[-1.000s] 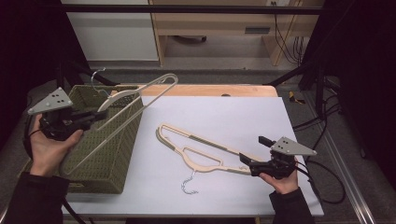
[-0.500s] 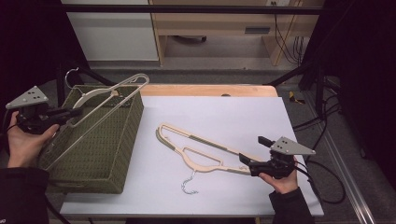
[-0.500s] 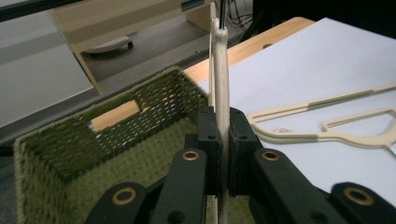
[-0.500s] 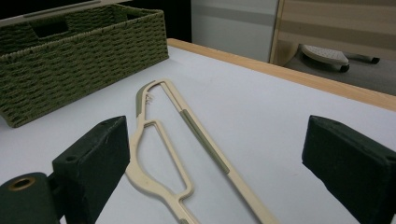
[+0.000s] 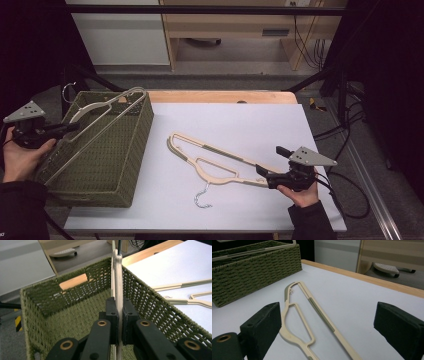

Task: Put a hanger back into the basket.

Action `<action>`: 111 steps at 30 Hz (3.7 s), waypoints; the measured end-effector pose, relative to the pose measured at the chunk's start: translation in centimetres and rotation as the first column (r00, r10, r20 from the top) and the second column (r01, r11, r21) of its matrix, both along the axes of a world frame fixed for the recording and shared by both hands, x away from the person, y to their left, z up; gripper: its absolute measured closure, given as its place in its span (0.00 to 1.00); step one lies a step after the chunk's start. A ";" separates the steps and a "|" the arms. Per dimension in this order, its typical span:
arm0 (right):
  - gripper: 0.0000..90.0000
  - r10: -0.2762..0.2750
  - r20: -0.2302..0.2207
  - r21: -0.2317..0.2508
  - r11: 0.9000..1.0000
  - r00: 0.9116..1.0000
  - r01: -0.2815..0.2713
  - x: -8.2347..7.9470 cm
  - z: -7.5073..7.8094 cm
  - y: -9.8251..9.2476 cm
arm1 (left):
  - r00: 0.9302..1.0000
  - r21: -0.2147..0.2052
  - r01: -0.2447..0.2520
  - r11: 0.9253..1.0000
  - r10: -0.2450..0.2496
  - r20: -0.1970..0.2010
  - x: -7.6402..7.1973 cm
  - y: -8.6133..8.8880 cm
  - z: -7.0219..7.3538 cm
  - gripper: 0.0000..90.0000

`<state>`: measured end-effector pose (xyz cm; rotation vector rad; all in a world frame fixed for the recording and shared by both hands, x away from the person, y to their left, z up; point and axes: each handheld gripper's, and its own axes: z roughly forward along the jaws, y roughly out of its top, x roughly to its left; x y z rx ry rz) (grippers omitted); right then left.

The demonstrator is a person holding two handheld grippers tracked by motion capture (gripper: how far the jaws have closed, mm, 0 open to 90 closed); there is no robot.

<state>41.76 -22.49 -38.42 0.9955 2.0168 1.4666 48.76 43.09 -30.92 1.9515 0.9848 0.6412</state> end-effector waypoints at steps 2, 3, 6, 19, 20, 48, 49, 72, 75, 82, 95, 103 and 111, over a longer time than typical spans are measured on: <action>0.09 0.001 -0.006 -0.003 1.000 1.000 -0.001 0.0 0.0 0.1 | 1.000 0.011 -0.002 1.000 0.002 -0.013 0.1 0.0 -0.3 0.95; 0.09 0.005 -0.005 -0.010 1.000 1.000 -0.005 0.0 -0.1 0.1 | 1.000 0.011 -0.005 1.000 0.005 -0.017 0.2 0.0 -0.5 0.95; 0.09 0.006 -0.007 -0.012 1.000 1.000 -0.006 0.0 -0.1 0.1 | 0.999 0.002 -0.010 1.000 0.010 -0.036 0.4 -0.3 -1.3 0.95; 0.09 0.014 -0.010 -0.019 1.000 1.000 -0.014 0.1 -0.2 0.2 | 0.989 0.057 -0.046 0.997 0.054 -0.141 1.4 -1.8 -5.8 0.94; 0.09 0.009 -0.012 -0.011 1.000 1.000 -0.009 0.0 -0.2 0.2 | 0.988 0.051 -0.051 0.997 0.058 -0.142 1.5 -1.9 -5.9 0.94; 0.09 0.019 -0.013 -0.021 1.000 1.000 -0.019 0.2 -0.4 0.4 | 0.903 0.127 -0.314 0.941 0.337 -0.267 2.1 0.7 -8.6 0.69; 0.09 0.019 -0.013 -0.020 1.000 1.000 -0.019 0.2 -0.4 0.4 | 0.902 0.143 -0.306 0.941 0.334 -0.272 2.1 0.8 -8.6 0.68; 0.10 0.022 -0.014 -0.013 1.000 1.000 -0.022 0.1 -0.3 0.4 | 0.886 0.128 -0.340 0.932 0.363 -0.288 1.7 0.7 -8.4 0.35; 0.09 0.023 -0.014 -0.014 1.000 1.000 -0.023 0.0 -0.2 0.4 | 0.910 0.097 -0.323 0.941 0.337 -0.240 1.1 0.3 -7.4 0.34; 0.09 0.024 -0.007 -0.005 1.000 1.000 -0.024 -0.1 0.0 0.3 | 0.967 -0.028 -0.245 0.969 0.242 -0.078 -1.1 -2.8 -4.0 0.26; 0.08 0.036 -0.004 0.002 0.999 0.999 -0.036 -0.1 0.0 0.6 | 0.990 -0.141 -0.006 0.990 0.026 0.139 -5.0 -11.9 -0.8 0.16; 0.08 0.027 -0.004 0.000 1.000 1.000 -0.027 -0.1 0.0 0.7 | 0.988 -0.211 0.104 0.972 -0.078 0.131 -6.2 -17.4 -3.0 0.13; 0.07 0.030 -0.003 -0.009 0.999 1.000 -0.030 -0.1 -0.2 0.8 | 0.985 -0.170 0.165 0.972 -0.152 0.087 -6.6 -22.2 -5.6 0.12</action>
